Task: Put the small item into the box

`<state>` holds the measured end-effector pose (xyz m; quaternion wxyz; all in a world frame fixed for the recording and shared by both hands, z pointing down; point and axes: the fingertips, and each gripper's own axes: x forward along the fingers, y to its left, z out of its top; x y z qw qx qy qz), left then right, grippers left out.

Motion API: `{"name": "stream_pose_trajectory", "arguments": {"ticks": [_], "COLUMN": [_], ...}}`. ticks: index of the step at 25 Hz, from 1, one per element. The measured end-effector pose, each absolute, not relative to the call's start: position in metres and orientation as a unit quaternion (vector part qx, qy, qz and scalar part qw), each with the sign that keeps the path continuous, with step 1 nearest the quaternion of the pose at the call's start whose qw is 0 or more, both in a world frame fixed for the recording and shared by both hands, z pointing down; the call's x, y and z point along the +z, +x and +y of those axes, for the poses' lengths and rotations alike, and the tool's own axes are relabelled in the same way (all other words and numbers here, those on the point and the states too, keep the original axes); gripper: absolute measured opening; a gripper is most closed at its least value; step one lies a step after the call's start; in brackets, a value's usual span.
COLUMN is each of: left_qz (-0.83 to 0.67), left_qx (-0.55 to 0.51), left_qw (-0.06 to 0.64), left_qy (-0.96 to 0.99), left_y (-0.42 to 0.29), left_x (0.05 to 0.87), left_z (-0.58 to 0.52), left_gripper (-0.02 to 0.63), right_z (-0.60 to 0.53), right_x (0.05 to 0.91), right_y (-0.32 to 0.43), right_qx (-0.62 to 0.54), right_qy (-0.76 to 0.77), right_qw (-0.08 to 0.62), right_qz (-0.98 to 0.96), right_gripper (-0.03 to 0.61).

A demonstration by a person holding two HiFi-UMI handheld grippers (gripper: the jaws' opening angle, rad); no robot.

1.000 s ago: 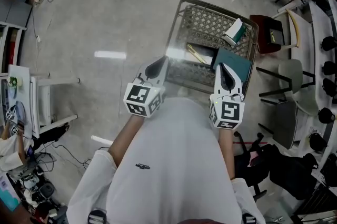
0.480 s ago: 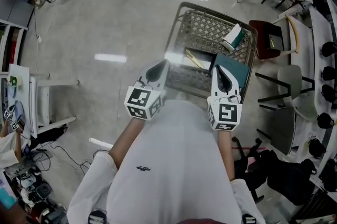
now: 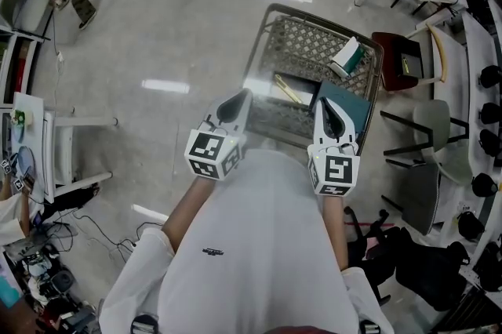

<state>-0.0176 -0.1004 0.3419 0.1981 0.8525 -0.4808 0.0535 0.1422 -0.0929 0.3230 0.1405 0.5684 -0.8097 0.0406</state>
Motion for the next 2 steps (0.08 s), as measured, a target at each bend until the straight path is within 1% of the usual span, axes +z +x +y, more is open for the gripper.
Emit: {"name": "stream_pose_trajectory", "arguments": {"ticks": [2], "left_qz": [-0.48], "left_qx": [0.053], "left_qw": [0.197], "left_qy": [0.853], "left_y": [-0.0148], "left_x": [0.3408], "left_z": [-0.1003], "left_gripper": [0.002], "right_z": [-0.0929], "right_x": [0.3229], "right_y": [0.145], "right_qx": [0.042], "right_qy": [0.569], "right_qw": [0.139], "right_qz": [-0.81], "right_gripper": [0.002]}}
